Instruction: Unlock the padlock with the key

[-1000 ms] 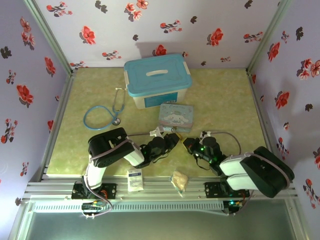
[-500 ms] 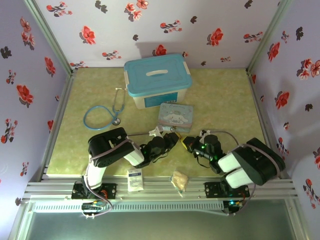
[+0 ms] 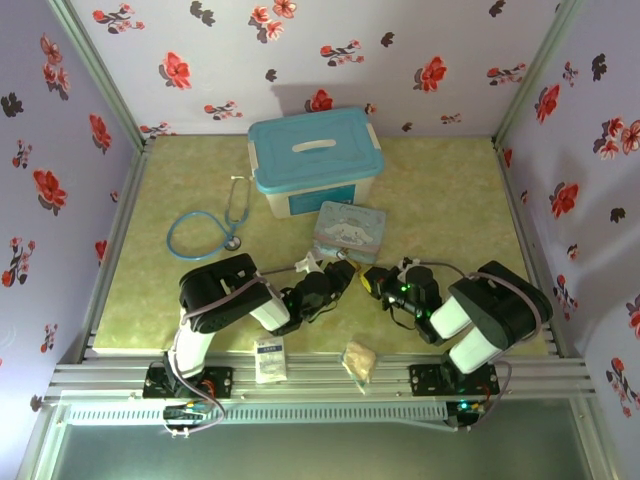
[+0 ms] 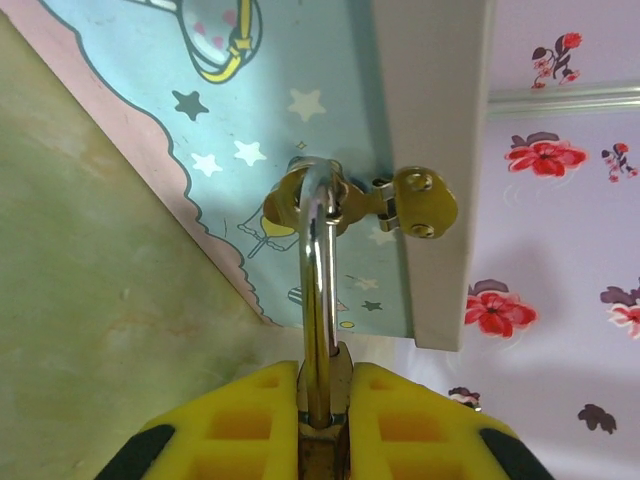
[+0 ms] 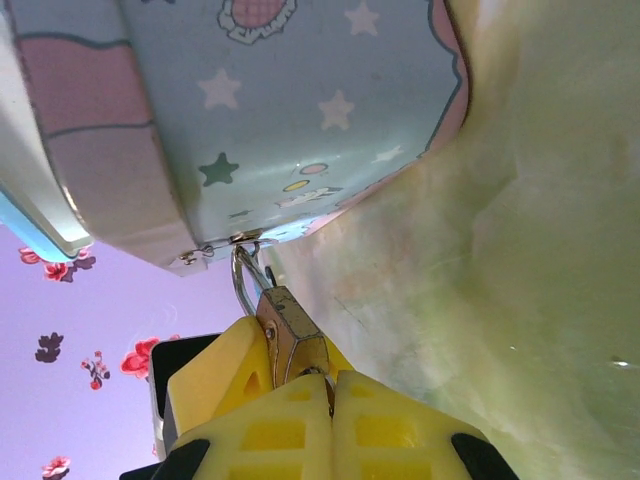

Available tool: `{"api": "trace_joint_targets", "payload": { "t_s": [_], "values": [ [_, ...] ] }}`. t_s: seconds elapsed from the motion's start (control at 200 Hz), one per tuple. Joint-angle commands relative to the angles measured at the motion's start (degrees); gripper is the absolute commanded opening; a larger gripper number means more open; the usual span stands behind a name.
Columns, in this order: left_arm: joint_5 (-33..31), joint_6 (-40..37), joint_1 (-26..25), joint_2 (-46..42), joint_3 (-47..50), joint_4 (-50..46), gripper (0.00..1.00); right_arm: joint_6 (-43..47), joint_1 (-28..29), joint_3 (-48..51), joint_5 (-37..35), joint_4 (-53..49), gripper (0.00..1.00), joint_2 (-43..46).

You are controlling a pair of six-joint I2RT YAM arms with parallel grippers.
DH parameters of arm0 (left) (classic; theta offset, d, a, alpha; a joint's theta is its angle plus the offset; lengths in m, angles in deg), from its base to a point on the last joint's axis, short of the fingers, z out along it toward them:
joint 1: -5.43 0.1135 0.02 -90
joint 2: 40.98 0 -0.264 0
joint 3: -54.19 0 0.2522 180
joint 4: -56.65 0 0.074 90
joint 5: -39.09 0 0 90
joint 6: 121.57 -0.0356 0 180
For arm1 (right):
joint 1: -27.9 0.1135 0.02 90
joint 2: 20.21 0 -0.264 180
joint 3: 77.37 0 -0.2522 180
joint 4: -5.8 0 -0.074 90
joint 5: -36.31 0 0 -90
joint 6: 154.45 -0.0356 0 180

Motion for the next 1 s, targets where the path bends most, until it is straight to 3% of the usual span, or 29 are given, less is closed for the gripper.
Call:
{"api": "trace_joint_targets", "payload": {
  "t_s": [0.0, 0.155, 0.345, 0.43, 0.485, 0.535, 0.815, 0.915, 0.995],
  "values": [
    [11.5, 0.9, -4.4, -1.1, -2.8, 6.1, 0.00, 2.4, 0.2, -4.0, 0.6, 2.5, 0.00, 2.6],
    [11.5, 2.0, -4.4, -0.5, -2.9, 6.2, 0.00, 12.6, 4.8, -6.2, -6.0, -15.2, 0.00, 6.2],
    [10.7, 1.6, -4.6, -1.6, -2.7, 6.0, 0.00, 1.7, 3.0, -4.8, -3.0, 8.1, 0.00, -5.0],
    [10.4, 1.1, -4.7, -2.1, -2.4, 5.9, 0.00, 1.4, 2.8, -6.5, -0.6, 8.5, 0.00, -7.4],
    [9.6, 1.0, -4.6, -2.3, -1.6, 5.4, 0.00, 3.1, 3.4, -6.2, -1.1, 8.4, 0.07, -7.3],
    [8.9, 1.1, -4.7, -2.2, -0.7, 5.4, 0.00, 4.7, 3.2, -5.3, -1.4, 7.8, 0.19, -7.0],
    [6.0, -0.1, -4.1, -4.1, 2.3, 1.3, 0.00, 15.7, 2.4, -3.2, -1.9, -11.2, 0.24, -2.5],
    [5.9, -2.3, -3.7, -6.0, 2.4, -3.1, 0.00, 21.9, 2.6, -4.5, -3.9, -24.1, 0.24, 3.0],
    [6.5, -4.6, -3.2, -7.7, 2.2, -6.9, 0.00, 29.4, 3.9, -7.7, -7.1, -39.9, 0.14, 10.1]
  ]
}}
